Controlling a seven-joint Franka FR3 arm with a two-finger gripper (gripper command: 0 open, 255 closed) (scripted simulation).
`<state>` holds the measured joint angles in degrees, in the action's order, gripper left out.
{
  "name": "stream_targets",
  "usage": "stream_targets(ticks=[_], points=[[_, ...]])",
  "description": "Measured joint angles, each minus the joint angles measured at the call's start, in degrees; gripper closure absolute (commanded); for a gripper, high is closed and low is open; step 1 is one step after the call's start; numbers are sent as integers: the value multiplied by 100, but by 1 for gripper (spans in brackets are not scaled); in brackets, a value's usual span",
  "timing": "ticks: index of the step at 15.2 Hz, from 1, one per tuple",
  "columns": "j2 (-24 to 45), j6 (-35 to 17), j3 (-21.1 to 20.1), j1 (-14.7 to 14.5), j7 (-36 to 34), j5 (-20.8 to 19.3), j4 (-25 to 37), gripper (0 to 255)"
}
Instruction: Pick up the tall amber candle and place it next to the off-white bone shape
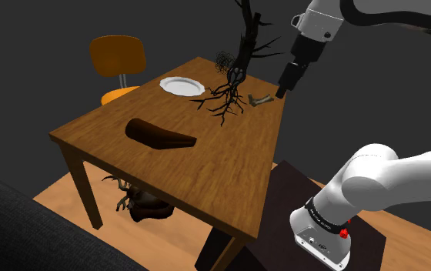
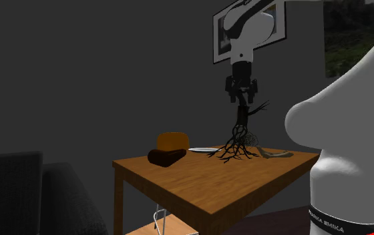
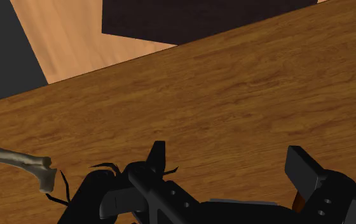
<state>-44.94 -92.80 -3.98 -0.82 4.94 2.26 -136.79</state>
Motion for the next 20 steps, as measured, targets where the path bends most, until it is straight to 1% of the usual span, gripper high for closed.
stream_targets(ticks=[1,3,10,14,20], points=[[0,0,0,0,0,0,0,0],[224,-168,-71,-52,-1,44,20,0],[1521,-961,-392,-279,70,173,340,0],[2370,-1327,-652,-424,9,212,720,0],[3649,-1806,-964,-604,-35,111,1350,0]])
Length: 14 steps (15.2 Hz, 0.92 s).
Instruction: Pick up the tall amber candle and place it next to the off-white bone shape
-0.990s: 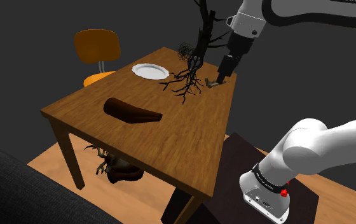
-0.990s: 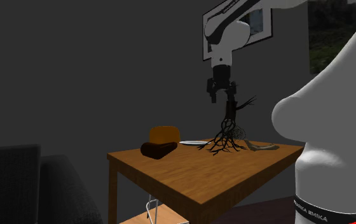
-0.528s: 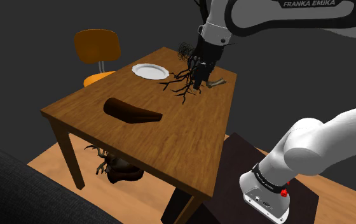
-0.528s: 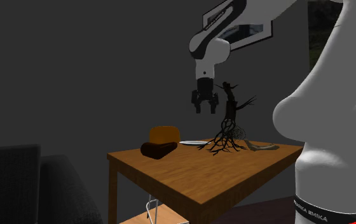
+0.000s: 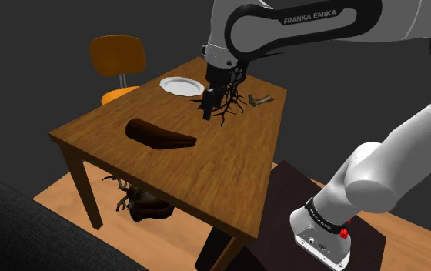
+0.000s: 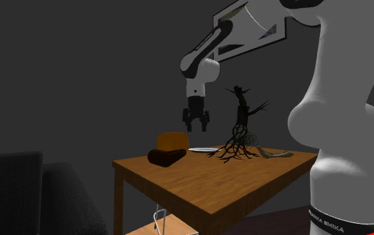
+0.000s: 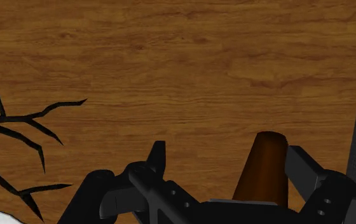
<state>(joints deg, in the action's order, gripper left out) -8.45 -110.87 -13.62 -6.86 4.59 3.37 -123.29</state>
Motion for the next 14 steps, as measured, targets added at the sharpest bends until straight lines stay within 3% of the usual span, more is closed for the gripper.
stream_targets(ticks=[11,14], points=[[2333,-232,-378,-463,-149,-510,1742,0],[2473,-427,-387,-501,-168,-551,1664,0]])
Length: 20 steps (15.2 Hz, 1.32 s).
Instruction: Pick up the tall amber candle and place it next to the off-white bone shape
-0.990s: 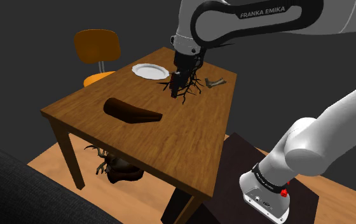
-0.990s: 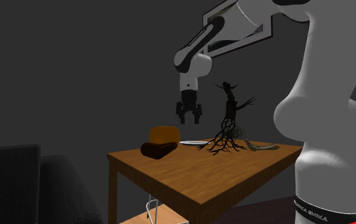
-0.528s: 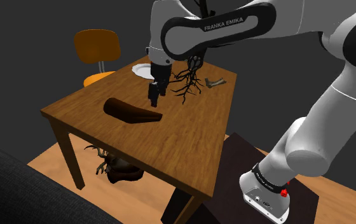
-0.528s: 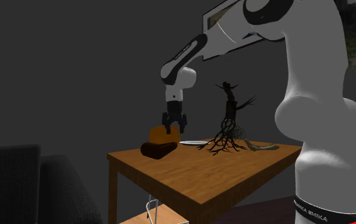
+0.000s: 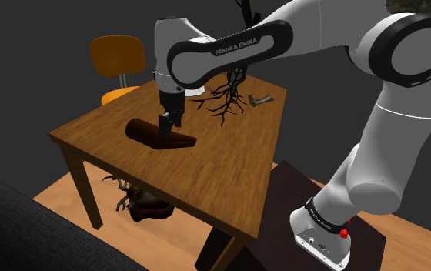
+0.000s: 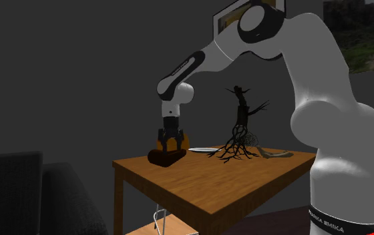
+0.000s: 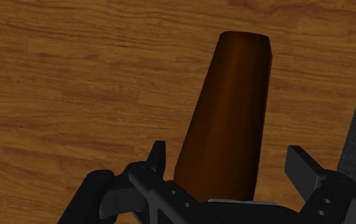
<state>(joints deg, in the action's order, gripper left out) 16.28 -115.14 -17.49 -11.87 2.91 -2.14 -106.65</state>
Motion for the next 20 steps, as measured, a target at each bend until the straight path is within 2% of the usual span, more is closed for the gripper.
stream_targets(ticks=[5,11,12,20], points=[[126,-329,6,-26,-38,-43,-211,0],[158,-397,13,-23,-34,-54,-245,0],[159,-398,13,-23,-34,-55,-245,255],[156,-394,14,-22,-34,-55,-245,255]])
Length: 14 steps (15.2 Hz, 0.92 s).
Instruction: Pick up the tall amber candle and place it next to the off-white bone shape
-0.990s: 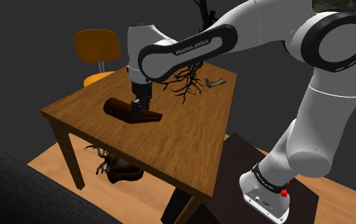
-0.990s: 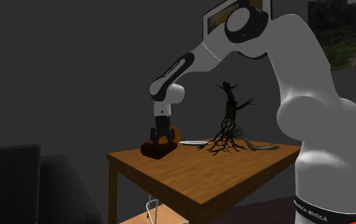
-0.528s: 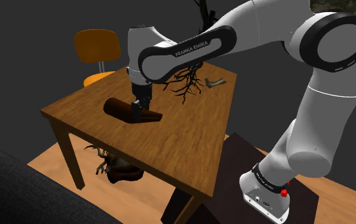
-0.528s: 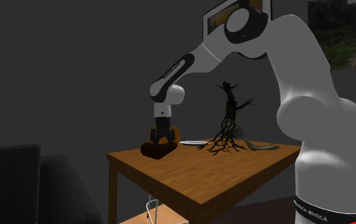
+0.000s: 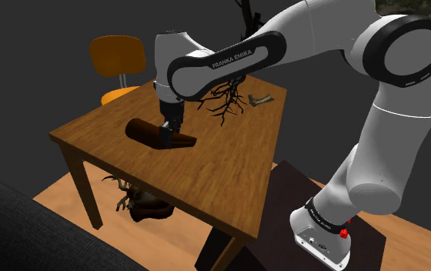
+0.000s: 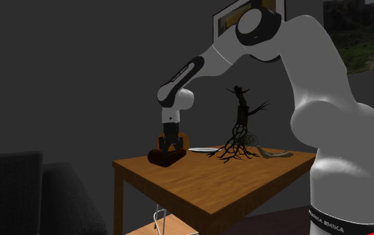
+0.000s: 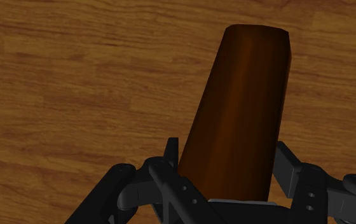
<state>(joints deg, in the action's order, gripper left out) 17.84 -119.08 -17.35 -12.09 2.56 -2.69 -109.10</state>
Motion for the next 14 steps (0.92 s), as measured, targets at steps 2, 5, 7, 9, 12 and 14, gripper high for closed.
stream_targets(ticks=[2,5,7,9,12,14], points=[[-1,0,0,0,1,0,-1,255],[-63,128,-10,3,4,23,67,255],[-145,263,-17,18,29,50,124,255],[-216,393,-27,21,34,74,186,255],[-312,587,-39,26,42,106,289,255],[-373,727,-48,26,41,126,371,255]])
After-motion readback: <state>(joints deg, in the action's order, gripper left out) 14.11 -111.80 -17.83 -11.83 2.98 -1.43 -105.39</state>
